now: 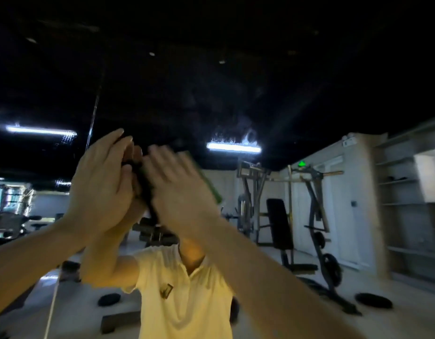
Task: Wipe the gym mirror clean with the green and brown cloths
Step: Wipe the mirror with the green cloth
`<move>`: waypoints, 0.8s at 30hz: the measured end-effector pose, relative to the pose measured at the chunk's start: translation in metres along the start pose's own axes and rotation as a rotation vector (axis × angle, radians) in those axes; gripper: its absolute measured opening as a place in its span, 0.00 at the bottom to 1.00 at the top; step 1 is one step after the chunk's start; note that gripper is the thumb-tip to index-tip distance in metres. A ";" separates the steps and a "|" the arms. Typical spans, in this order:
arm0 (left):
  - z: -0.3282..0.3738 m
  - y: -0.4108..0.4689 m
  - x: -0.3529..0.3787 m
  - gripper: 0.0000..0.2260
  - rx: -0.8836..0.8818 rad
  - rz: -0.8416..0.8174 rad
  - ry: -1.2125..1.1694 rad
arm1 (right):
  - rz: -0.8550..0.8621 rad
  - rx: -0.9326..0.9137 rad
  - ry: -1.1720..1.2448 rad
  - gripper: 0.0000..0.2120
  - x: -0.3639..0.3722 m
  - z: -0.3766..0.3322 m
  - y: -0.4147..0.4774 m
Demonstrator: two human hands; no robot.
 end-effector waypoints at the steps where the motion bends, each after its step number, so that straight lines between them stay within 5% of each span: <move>1: 0.000 0.004 0.004 0.26 0.007 -0.011 0.023 | 0.037 0.018 -0.014 0.33 -0.023 0.026 -0.017; 6: -0.001 0.018 0.034 0.33 0.114 -0.105 0.256 | 0.048 0.647 -0.097 0.31 -0.044 0.217 -0.086; 9: -0.005 0.017 0.038 0.36 0.135 -0.118 0.304 | -0.006 0.971 -0.038 0.35 -0.044 0.248 -0.088; 11: -0.007 0.016 0.038 0.36 0.160 -0.112 0.297 | -0.085 0.884 -0.171 0.33 -0.054 0.214 -0.054; 13: -0.011 0.017 0.037 0.36 0.174 -0.105 0.289 | -0.069 0.611 -0.297 0.27 -0.064 0.151 -0.005; 18: -0.016 0.016 0.034 0.34 0.216 -0.128 0.296 | 0.033 0.011 0.105 0.28 -0.083 0.041 0.069; 21: -0.016 0.015 0.032 0.35 0.217 -0.135 0.309 | 0.081 0.068 0.047 0.29 -0.067 0.102 0.061; 24: -0.014 0.015 0.033 0.35 0.218 -0.136 0.308 | 0.136 0.460 -0.029 0.28 -0.057 0.215 0.018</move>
Point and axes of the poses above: each hand's wrist, its own y-axis towards the middle knuckle, its own x-axis out of the palm, z = x × y, the point moved 6 cm from there along y, towards the middle knuckle, and after that the axes turned 7 degrees about -y, right-handed, at the moved point
